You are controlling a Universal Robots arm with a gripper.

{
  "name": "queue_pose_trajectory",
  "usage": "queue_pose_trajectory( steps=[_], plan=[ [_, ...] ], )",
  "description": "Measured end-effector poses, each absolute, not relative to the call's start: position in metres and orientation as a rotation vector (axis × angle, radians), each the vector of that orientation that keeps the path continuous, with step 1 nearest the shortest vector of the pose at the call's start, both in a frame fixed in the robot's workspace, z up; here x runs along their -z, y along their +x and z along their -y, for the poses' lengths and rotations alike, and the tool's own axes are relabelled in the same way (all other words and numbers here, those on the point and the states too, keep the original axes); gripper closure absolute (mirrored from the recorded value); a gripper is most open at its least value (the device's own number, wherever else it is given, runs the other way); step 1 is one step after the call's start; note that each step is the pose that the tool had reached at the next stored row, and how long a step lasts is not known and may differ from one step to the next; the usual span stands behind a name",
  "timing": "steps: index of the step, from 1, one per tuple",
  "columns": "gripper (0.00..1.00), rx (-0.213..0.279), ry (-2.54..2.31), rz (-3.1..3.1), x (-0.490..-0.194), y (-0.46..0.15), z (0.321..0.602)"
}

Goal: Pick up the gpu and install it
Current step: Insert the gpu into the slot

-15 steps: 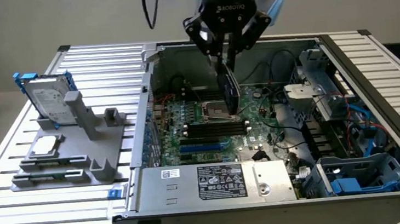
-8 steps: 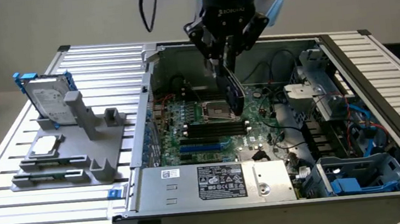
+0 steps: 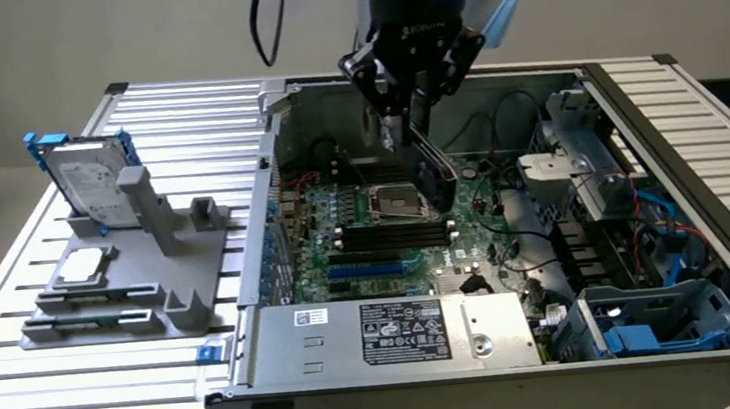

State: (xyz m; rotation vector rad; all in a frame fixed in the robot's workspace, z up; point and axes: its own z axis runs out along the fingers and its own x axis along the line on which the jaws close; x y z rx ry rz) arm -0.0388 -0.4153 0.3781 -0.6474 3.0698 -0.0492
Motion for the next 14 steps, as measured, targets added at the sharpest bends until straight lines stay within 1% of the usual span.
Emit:
queue_pose_trajectory(
  steps=[14],
  plan=[
    [0.74,0.045,-1.020,-2.972,-0.3684,-0.0388,0.4153]
  ],
)
